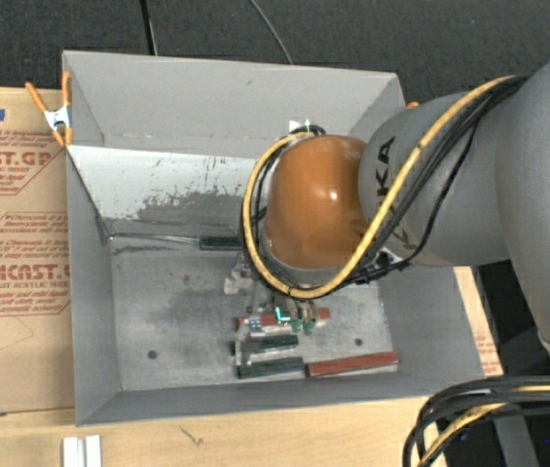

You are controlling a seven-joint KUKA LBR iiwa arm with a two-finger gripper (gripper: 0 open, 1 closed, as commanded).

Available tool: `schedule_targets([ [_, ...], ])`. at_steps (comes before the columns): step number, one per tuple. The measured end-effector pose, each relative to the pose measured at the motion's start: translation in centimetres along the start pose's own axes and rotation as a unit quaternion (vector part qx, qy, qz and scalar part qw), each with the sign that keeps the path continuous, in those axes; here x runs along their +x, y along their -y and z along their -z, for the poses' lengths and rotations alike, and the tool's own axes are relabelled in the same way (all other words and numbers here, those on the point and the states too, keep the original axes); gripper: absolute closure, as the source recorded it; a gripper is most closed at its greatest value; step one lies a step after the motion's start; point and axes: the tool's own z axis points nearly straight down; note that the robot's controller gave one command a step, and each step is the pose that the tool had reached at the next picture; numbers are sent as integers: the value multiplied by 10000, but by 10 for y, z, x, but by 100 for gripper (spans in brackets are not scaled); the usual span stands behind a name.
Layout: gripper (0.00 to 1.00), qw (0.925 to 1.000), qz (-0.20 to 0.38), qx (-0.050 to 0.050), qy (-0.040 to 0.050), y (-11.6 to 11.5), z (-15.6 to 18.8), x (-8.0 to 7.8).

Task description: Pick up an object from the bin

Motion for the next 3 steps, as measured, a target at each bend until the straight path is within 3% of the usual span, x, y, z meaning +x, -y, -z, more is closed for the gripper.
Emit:
schedule_targets([
  [1,0,10000,-5,-5,34,0,3,-2],
  [2,0,9996,270,-8,76,20,-39,-7],
  [3,100,9967,789,-20,175,53,-83,4],
])
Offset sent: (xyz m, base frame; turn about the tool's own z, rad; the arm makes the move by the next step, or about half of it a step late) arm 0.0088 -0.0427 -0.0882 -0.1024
